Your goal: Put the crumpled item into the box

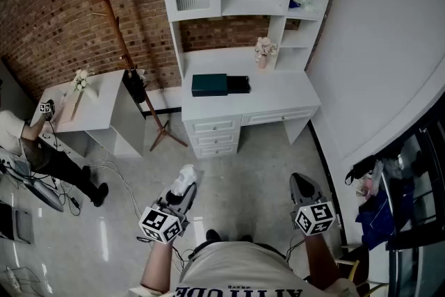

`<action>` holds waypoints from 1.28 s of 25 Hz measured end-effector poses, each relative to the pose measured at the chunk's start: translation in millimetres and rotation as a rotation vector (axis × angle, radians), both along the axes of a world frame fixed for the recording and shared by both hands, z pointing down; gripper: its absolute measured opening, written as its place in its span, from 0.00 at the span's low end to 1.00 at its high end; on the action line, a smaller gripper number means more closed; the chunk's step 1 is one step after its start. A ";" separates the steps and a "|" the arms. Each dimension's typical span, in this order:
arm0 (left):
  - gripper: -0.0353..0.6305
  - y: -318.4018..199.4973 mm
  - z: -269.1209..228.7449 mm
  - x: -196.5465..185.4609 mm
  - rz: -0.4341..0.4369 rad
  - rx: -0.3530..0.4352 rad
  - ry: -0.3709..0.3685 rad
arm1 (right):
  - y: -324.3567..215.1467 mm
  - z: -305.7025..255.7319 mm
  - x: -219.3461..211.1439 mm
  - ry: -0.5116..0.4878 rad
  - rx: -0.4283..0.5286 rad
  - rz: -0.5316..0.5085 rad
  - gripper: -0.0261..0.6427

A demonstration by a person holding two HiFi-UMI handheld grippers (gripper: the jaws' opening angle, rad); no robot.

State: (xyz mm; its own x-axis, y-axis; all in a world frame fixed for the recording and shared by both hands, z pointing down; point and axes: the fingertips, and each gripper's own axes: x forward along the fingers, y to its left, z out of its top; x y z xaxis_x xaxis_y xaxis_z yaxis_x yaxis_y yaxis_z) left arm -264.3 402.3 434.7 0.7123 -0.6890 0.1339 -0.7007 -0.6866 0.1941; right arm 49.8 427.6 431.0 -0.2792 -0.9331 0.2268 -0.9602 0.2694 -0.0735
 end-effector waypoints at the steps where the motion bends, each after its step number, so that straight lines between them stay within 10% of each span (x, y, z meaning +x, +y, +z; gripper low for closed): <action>1: 0.16 -1.3 -0.3 -0.8 0.001 0.000 0.000 | -1.2 -0.9 -1.2 0.000 0.001 0.000 0.09; 32: 0.16 -25.0 22.8 -75.9 0.071 -0.030 -0.029 | -21.6 7.3 -72.1 0.026 -0.025 0.040 0.09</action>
State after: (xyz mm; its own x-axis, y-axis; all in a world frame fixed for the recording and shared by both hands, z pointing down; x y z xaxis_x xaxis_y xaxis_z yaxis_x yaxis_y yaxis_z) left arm -340.1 377.3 457.5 0.7547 -0.6324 0.1748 -0.6561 -0.7289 0.1957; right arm -22.3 406.0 438.3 -0.2360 -0.9371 0.2572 -0.9717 0.2296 -0.0551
